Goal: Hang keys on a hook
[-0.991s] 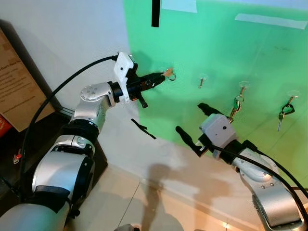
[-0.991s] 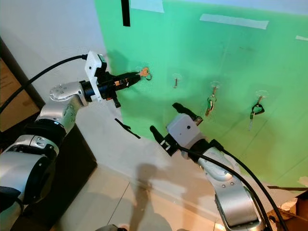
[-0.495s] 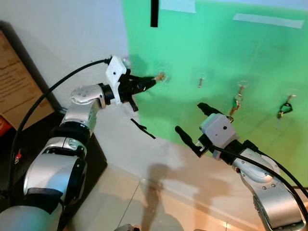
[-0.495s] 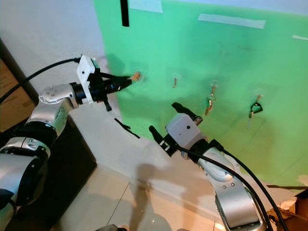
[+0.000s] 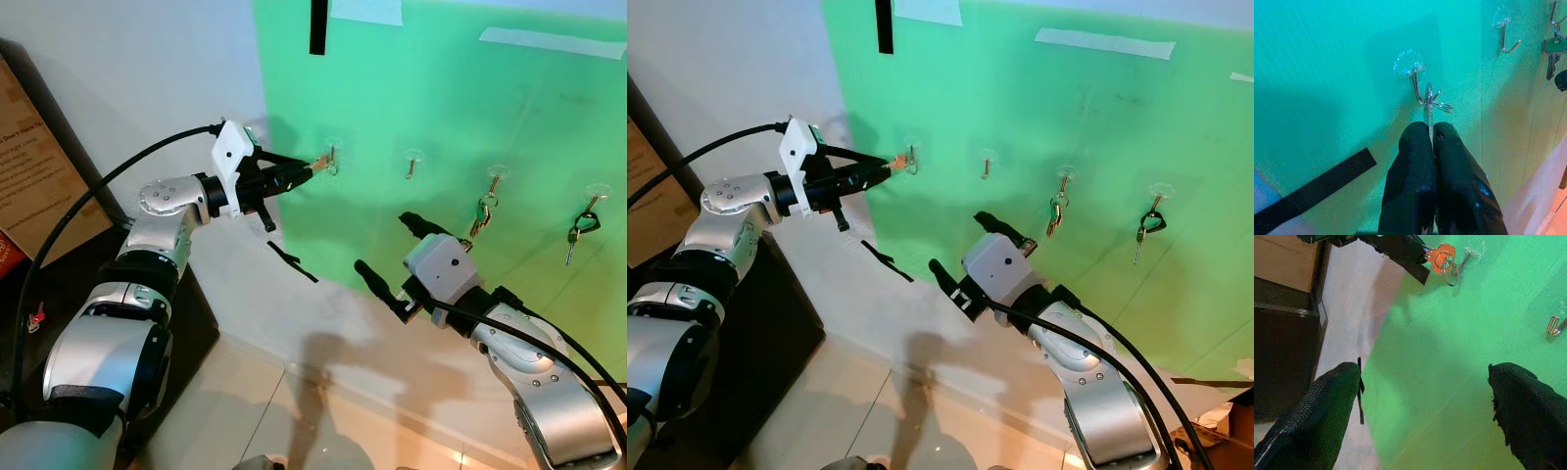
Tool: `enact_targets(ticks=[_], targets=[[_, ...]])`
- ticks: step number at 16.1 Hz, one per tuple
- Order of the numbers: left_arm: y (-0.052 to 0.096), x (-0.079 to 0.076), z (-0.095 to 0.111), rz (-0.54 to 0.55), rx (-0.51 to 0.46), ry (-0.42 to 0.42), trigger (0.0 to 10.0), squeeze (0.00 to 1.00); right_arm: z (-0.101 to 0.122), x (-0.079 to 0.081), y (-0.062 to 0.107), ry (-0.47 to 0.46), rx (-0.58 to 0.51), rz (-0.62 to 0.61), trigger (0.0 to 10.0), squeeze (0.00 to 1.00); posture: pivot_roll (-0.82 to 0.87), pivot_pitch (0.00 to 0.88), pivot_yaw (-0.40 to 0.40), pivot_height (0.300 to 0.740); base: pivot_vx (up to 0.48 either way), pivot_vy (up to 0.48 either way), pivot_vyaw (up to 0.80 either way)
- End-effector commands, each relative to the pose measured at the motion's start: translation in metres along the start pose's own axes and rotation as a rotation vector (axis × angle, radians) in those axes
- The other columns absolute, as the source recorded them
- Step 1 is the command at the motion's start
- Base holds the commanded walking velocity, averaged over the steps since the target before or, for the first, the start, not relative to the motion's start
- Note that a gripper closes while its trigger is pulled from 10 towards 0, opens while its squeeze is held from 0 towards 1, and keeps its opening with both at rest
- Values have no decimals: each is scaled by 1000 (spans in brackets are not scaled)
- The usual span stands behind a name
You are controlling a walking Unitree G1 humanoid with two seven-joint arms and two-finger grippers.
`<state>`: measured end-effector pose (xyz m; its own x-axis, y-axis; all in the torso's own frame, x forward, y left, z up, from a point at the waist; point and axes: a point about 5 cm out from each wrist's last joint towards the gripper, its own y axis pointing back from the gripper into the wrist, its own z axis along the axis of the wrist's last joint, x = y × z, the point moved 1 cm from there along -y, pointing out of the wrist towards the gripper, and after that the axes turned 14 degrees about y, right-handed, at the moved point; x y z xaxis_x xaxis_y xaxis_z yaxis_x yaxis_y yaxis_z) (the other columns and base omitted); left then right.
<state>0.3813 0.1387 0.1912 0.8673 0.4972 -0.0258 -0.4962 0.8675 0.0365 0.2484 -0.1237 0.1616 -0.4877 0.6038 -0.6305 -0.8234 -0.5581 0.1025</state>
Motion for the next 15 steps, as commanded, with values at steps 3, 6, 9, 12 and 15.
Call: enact_targets(ticks=[3,6,9,12,15], targets=[[1,4,0,54,38,-72,0,0,0,1,0,3,-9,13,10000,1000,-204,0,89,740,0,0,0],[4,6,-3,89,61,-92,0,0,1,2,0,8,-10,17,10000,1000,-206,0,89,740,0,0,0],[5,5,-6,85,69,-95,0,0,1,1,0,10,-12,20,10000,1000,-202,0,86,740,0,0,0],[2,3,-8,76,64,-90,0,0,2,1,-2,13,-15,22,10000,1000,-202,0,84,740,0,0,0],[2,-2,-18,51,109,-102,0,0,3,1,-2,17,-15,21,10000,1000,-207,0,86,740,0,0,0]])
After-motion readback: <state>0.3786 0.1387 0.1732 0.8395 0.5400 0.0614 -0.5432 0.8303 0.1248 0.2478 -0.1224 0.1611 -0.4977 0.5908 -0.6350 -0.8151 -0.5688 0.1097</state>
